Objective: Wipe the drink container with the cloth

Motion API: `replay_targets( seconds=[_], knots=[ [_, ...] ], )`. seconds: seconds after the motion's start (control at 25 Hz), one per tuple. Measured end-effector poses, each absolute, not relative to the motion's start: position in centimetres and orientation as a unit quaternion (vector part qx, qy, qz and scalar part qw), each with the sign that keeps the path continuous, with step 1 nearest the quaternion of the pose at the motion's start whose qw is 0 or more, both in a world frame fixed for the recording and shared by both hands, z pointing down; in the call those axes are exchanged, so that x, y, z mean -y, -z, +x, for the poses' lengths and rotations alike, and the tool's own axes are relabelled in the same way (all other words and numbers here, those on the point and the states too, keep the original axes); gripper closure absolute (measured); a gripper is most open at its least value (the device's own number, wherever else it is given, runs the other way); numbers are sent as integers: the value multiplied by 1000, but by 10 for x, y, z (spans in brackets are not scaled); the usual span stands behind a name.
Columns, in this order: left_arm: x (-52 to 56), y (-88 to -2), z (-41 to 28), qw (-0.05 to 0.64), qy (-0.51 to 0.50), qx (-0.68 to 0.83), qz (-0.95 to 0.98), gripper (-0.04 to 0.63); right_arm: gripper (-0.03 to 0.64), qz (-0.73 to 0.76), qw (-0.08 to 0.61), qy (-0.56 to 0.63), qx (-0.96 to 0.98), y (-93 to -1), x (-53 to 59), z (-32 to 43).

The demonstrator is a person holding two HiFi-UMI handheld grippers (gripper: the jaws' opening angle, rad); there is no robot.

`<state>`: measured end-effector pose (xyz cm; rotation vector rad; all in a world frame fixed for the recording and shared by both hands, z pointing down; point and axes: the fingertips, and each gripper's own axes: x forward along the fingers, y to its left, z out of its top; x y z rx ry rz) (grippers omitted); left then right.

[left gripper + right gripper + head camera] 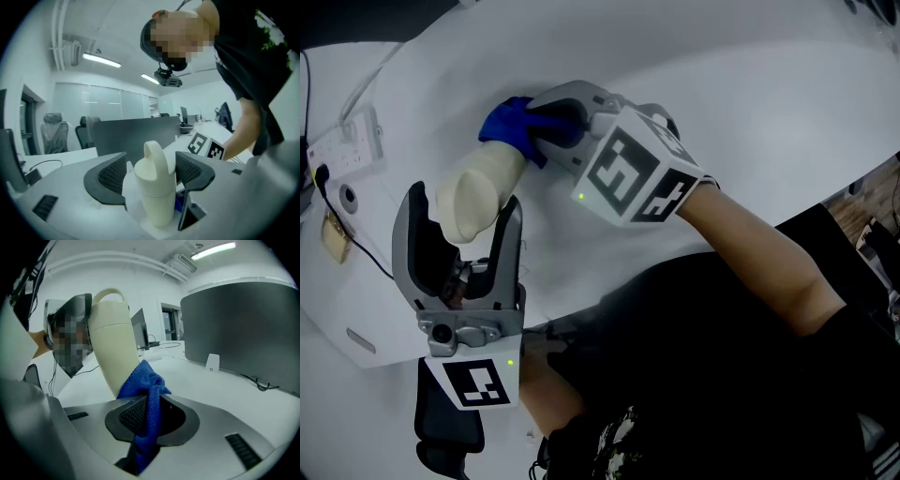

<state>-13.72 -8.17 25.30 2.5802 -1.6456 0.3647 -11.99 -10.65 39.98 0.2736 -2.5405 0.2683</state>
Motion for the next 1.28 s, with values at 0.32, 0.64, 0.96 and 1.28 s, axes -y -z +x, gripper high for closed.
replay_targets(
  seconds=[0.32,0.64,0.96,1.28],
  knots=[
    [83,-259,-143,51,-93,714,693,284,563,108,268,-114,950,-399,107,-120],
    [96,-265,-143,42,-117,671,731,301,561,122,255,-113,953,-395,107,-119],
    [85,-266,-129,4,-122,450,885,302,560,185,94,-170,963,-290,130,-80],
    [86,-264,-123,9,-108,405,908,302,560,111,42,-218,969,-276,110,-103]
  ],
)
